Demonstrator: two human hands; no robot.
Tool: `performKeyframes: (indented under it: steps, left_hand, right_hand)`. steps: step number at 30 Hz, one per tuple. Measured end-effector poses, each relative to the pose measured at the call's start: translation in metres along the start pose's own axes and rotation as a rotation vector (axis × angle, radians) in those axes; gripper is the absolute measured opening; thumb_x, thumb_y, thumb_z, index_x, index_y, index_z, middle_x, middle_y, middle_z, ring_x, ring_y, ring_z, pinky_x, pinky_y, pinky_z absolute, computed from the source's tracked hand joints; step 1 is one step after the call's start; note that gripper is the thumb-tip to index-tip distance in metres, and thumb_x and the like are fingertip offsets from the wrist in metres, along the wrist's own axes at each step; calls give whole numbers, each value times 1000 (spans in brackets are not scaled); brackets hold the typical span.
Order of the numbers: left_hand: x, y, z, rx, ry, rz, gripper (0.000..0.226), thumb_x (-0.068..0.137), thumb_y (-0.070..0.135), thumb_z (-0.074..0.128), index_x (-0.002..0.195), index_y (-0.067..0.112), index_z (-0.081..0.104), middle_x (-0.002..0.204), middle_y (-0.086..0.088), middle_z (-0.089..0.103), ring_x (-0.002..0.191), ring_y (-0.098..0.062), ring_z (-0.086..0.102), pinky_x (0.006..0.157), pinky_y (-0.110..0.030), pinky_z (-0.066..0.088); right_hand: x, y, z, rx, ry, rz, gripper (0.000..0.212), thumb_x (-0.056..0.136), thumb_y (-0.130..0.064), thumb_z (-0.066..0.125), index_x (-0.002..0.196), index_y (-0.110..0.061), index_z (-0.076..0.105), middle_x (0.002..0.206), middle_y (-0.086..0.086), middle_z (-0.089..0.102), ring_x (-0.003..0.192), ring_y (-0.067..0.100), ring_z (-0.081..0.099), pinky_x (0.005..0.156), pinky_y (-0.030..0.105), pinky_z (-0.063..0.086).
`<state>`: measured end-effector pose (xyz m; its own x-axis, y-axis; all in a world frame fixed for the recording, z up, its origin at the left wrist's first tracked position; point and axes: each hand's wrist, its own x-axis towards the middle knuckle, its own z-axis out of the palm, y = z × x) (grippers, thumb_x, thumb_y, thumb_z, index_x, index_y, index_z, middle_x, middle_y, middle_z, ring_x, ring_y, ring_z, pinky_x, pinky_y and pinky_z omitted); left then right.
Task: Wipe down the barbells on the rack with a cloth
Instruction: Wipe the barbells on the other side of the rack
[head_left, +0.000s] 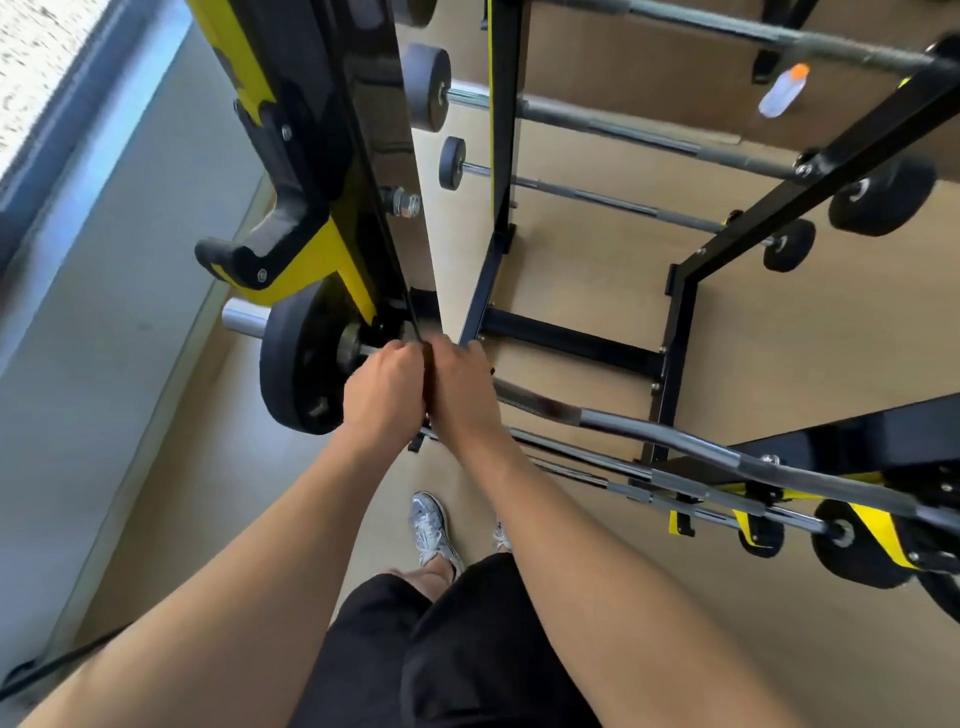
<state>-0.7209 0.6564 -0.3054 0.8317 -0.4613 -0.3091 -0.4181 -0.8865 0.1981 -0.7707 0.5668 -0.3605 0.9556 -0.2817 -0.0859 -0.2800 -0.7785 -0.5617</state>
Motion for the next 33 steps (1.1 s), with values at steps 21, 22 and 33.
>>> performKeyframes:
  steps: [21, 22, 33]
  left_hand:
    - [10, 13, 4, -65, -71, -127, 31, 83, -12, 60, 110, 4, 57, 78, -8, 44, 73, -31, 52, 64, -40, 43]
    - [9, 12, 5, -57, -76, -140, 26, 83, -13, 60, 104, 1, 57, 77, -7, 41, 68, -28, 49, 63, -39, 41]
    - [12, 25, -8, -102, -91, -119, 26, 86, -11, 59, 104, 6, 63, 80, -10, 53, 69, -29, 54, 57, -38, 43]
  right_hand:
    - [10, 16, 0, -164, -117, -101, 34, 95, -17, 66, 127, -11, 55, 117, 8, 64, 102, 28, 62, 85, 38, 46]
    - [12, 17, -2, -193, -114, -118, 30, 93, -18, 67, 120, -10, 57, 110, 10, 66, 95, 30, 63, 78, 39, 45]
    - [-27, 104, -43, -180, -76, 200, 23, 103, -23, 43, 84, -16, 54, 80, 7, 65, 66, 28, 54, 60, 36, 42]
